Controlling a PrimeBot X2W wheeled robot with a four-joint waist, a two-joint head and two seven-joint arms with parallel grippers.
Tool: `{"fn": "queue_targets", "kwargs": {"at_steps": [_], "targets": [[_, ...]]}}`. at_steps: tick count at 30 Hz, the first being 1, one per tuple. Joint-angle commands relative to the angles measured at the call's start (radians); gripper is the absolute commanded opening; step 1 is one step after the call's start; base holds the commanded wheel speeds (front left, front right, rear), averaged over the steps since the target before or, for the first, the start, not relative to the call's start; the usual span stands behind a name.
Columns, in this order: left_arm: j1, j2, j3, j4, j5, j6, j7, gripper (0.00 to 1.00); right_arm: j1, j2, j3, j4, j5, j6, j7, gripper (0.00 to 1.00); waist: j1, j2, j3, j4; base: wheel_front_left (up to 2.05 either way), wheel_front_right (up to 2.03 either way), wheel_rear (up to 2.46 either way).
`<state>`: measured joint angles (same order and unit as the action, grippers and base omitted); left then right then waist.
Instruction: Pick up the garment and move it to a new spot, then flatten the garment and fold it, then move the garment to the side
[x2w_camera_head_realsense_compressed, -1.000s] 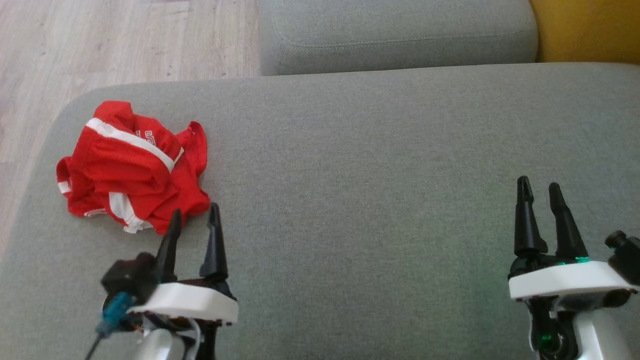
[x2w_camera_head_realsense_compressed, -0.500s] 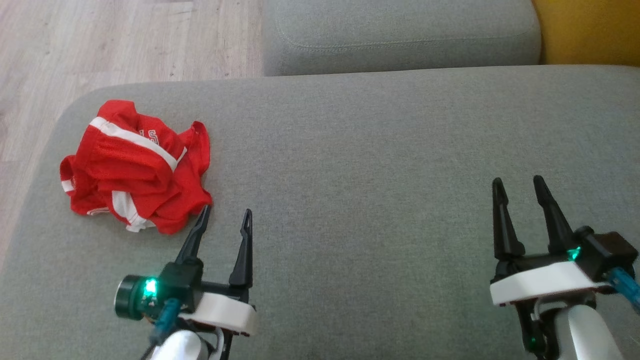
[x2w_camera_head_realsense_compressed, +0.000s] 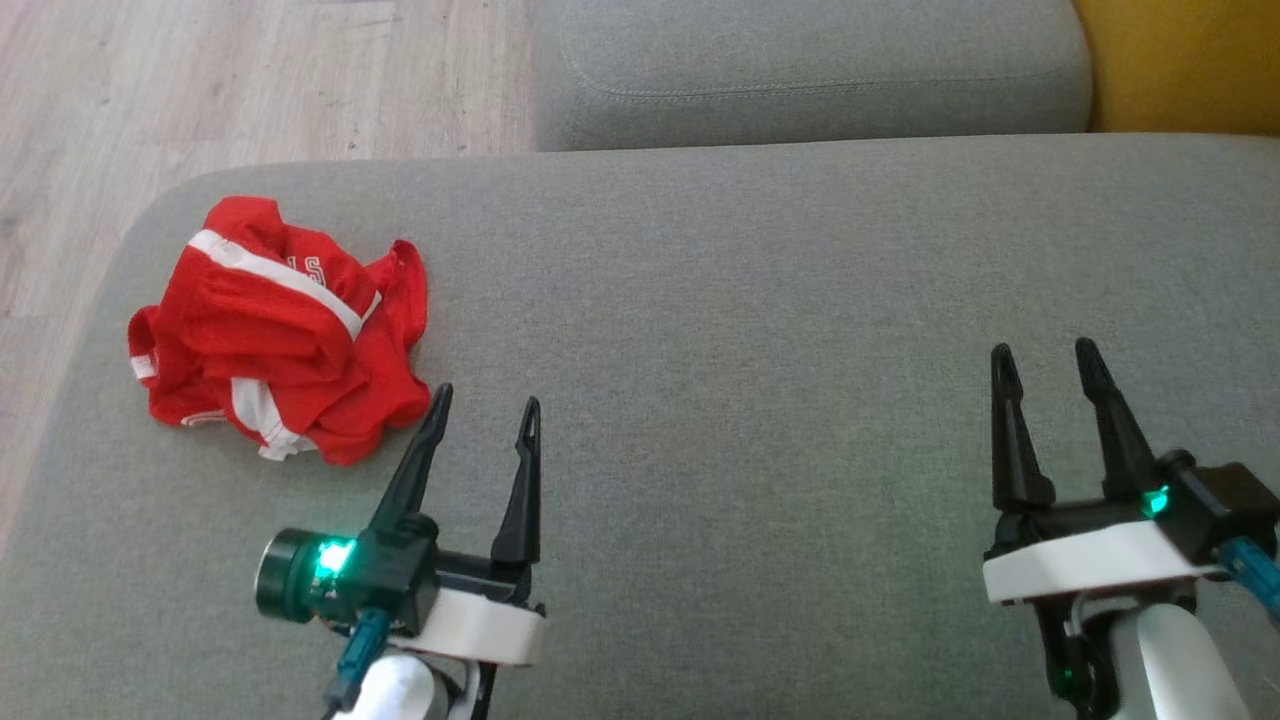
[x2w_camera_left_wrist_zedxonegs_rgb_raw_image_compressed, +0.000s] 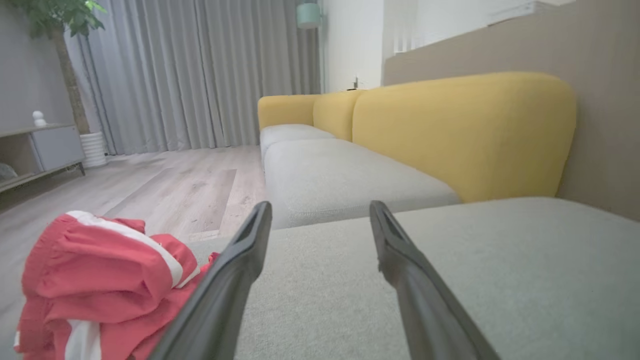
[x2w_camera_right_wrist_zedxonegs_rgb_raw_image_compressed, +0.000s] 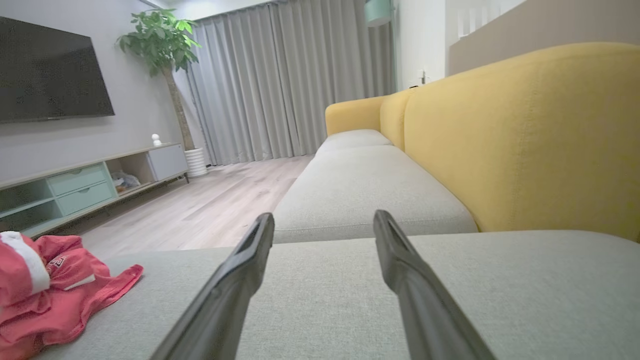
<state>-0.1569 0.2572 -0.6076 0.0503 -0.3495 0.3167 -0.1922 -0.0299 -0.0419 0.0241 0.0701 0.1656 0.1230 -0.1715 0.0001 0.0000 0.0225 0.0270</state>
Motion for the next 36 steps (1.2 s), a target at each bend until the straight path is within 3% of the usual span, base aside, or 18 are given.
{"fn": "queue_targets", "kwargs": {"at_steps": [1,5,13,20,26,36], "targets": [[-0.028,0.008,0.036,-0.041,0.013,-0.003,-0.013,1.0,-0.029,-0.007,0.02,-0.028,-0.009,0.006,-0.022,1.0,-0.0001,0.0,0.0,0.0,0.0,0.0,0.0],[0.005,-0.017,0.074,-0.067,-0.01,-0.033,-0.025,1.0,-0.024,-0.007,0.013,-0.008,0.008,0.007,-0.041,1.0,-0.0001,0.0,-0.002,0.0,0.0,0.0,0.0],[0.052,-0.053,0.115,-0.032,0.046,-0.131,-0.049,1.0,-0.005,-0.008,0.029,0.034,-0.055,0.007,-0.069,1.0,-0.0001,0.0,-0.006,-0.004,0.0,0.0,0.0],[0.067,-0.085,0.143,0.004,0.151,-0.164,-0.07,1.0,-0.011,-0.008,0.045,0.071,-0.134,0.008,-0.09,1.0,-0.0001,0.0,-0.009,-0.007,0.0,0.0,0.0],[0.075,-0.101,0.168,0.021,0.184,-0.189,-0.07,1.0,-0.014,-0.008,0.037,0.082,-0.128,0.008,-0.09,1.0,-0.0001,0.0,-0.016,-0.004,0.0,0.0,0.0],[0.109,-0.124,0.23,0.033,0.213,-0.216,-0.07,1.0,0.001,-0.008,0.063,0.084,-0.103,0.008,-0.09,1.0,-0.0001,0.0,-0.036,0.072,0.0,0.0,0.0]]}}
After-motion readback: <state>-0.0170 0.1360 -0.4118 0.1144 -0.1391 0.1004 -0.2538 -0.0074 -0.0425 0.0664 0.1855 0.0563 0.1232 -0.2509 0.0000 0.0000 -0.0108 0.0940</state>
